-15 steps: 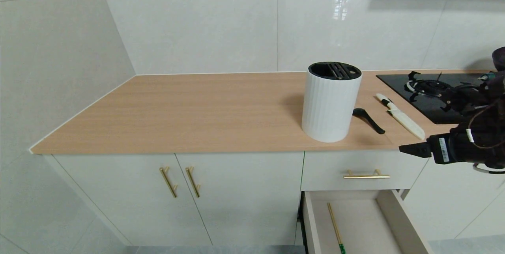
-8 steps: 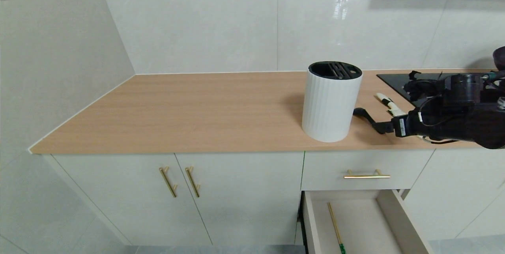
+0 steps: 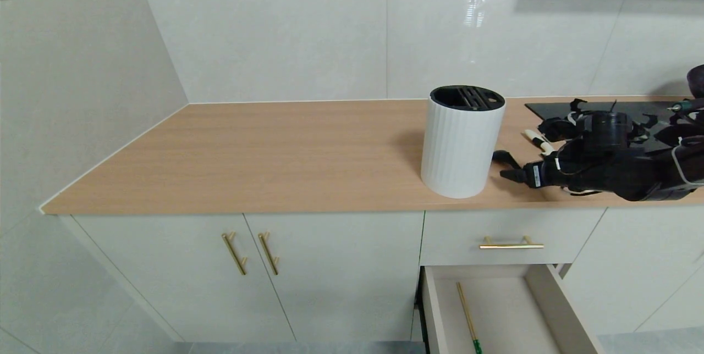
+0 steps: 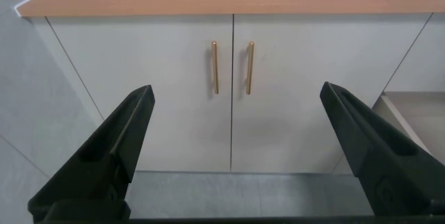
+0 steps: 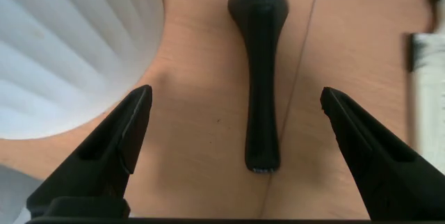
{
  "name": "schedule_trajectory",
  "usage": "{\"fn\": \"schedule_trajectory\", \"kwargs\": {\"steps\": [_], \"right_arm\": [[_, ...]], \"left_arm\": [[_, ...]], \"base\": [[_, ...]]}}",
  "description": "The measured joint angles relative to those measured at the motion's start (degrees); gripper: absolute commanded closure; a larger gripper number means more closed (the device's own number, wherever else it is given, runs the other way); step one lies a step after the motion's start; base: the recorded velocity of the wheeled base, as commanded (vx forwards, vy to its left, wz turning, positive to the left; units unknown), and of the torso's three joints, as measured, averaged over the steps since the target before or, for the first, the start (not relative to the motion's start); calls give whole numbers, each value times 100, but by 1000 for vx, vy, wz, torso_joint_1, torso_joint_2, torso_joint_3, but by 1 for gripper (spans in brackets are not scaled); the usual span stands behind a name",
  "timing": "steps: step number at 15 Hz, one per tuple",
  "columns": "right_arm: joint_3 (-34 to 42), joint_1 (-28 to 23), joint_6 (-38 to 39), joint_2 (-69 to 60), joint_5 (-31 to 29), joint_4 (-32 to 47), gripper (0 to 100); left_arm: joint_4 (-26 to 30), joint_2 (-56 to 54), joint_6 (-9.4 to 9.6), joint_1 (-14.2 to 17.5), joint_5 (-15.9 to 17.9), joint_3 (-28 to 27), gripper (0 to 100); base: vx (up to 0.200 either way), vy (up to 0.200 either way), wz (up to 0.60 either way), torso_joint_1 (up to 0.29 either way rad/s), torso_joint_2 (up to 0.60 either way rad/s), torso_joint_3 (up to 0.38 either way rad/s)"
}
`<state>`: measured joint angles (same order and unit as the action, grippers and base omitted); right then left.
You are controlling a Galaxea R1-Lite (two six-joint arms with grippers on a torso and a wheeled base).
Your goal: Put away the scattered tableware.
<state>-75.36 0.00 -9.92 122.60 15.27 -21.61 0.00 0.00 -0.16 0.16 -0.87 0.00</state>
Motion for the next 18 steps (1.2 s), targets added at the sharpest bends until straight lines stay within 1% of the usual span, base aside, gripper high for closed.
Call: {"fn": "schedule_trajectory", "kwargs": {"steps": [6, 7, 15, 16, 18], "right_arm": [[-243, -10, 10, 372, 71, -28, 0], [-278, -38, 7, 402, 71, -28, 100], [-460, -74, 56, 618, 21, -20, 100], [-460, -74, 84, 601, -67, 0, 100], [-421, -52, 352, 461, -553, 115, 100]], "left_arm": [[0, 0, 0, 0, 0, 0, 0], [0, 0, 0, 0, 0, 0, 0], [0, 0, 0, 0, 0, -2, 0], [0, 0, 0, 0, 0, -2, 0], [0, 0, 0, 0, 0, -2, 0]], "base": [[0, 0, 0, 0, 0, 0], [0, 0, 0, 0, 0, 0], [0, 0, 0, 0, 0, 0], [0, 0, 0, 0, 0, 0], [0, 0, 0, 0, 0, 0]]}}
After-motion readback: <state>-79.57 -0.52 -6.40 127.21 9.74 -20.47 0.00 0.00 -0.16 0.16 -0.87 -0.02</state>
